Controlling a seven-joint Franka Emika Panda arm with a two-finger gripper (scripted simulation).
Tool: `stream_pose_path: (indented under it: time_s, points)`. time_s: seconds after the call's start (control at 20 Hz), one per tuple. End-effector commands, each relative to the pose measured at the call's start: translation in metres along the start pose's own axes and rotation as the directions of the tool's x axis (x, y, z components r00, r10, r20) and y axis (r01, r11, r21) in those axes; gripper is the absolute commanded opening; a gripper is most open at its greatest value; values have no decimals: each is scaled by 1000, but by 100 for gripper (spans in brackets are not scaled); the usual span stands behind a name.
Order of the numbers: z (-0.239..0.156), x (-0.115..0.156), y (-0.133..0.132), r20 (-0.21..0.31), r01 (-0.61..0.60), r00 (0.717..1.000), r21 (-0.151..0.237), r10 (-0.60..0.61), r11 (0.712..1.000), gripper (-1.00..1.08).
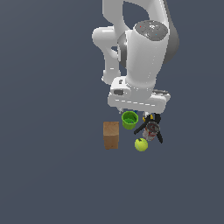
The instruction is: Pick up a designated object from a clutter of objects.
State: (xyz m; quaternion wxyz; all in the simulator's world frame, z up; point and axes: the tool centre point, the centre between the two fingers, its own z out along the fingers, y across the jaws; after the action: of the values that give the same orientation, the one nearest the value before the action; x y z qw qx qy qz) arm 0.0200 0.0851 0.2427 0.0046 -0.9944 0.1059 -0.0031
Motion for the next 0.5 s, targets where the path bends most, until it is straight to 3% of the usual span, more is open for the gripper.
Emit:
stream_pose_path:
  time_s: [0.0, 0.45]
  points:
    - [13, -3, -15, 0, -36, 999, -3, 36, 999, 100]
    - [61, -18, -65, 0, -160, 987, -9, 160, 987, 100]
